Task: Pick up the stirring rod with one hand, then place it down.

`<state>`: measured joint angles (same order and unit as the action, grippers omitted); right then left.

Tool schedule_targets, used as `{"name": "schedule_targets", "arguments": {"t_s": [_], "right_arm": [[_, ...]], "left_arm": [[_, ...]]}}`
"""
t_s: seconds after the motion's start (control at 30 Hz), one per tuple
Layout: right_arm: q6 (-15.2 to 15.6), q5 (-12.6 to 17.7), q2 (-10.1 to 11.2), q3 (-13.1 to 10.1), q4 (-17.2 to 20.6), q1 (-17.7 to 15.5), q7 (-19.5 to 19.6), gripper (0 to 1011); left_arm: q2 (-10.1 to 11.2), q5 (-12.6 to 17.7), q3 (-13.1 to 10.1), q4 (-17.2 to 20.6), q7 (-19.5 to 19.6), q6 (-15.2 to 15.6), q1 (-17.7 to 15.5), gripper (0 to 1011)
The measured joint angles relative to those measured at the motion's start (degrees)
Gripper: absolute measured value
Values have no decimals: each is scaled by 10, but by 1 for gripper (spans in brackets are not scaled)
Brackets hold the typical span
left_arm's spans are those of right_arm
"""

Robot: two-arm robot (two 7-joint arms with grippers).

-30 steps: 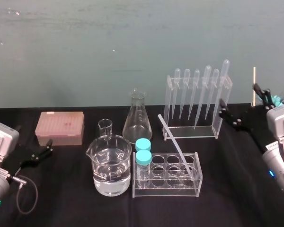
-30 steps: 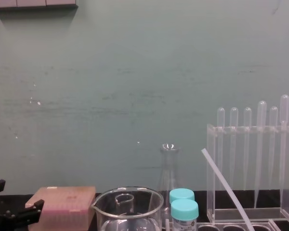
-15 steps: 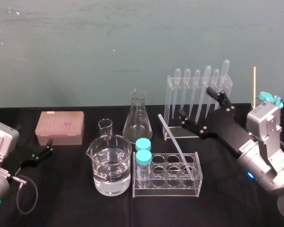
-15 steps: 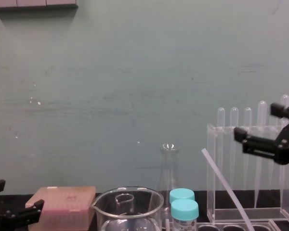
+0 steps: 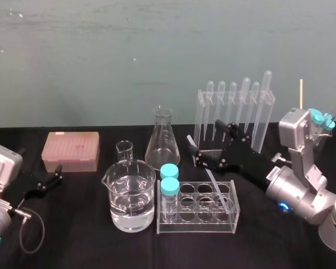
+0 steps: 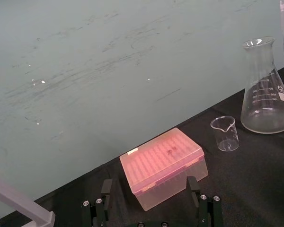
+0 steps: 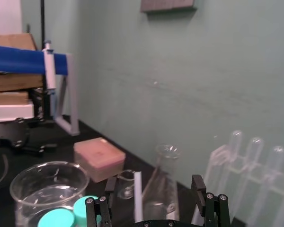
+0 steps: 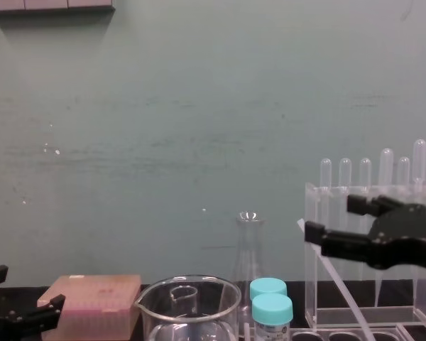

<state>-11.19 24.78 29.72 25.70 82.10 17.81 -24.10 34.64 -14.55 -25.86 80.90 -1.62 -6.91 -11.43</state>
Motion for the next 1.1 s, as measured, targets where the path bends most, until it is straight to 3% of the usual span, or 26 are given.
{"name": "schedule_targets", "arguments": {"t_s": [0.23,0.4,0.67,1.1], "right_arm": [[41,5,-12,5,-26,16,-27,1003],[52,2,-19,5,-42,24,-36,1003],[67,-3,-31,1,-61,34,-49,1003],[66,-3,-30,1,-59,34,-49,1003]], "left_arm": [[0,0,0,0,0,0,0,1000],[0,0,0,0,0,0,0,1000],[0,0,0,0,0,0,0,1000],[0,0,0,0,0,0,0,1000]]}}
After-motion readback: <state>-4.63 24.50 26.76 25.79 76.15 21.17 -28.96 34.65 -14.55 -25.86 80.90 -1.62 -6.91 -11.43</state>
